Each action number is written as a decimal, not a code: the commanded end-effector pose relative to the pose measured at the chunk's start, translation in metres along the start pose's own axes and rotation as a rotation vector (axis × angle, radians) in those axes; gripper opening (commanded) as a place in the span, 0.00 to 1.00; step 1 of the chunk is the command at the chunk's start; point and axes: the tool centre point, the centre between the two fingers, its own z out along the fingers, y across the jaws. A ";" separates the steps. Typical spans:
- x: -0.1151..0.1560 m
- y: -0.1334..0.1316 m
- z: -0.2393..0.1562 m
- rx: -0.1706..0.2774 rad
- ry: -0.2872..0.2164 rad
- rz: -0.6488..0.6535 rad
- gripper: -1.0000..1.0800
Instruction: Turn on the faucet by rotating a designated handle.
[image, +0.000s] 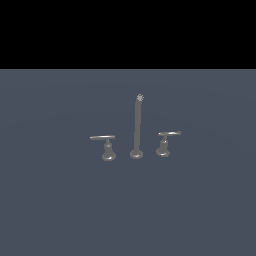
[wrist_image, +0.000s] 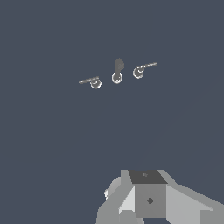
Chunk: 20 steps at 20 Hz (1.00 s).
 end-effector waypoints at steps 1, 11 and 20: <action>0.013 0.002 0.006 0.000 0.001 0.045 0.00; 0.089 0.017 0.050 0.002 0.011 0.315 0.00; 0.155 0.038 0.111 0.004 0.021 0.584 0.00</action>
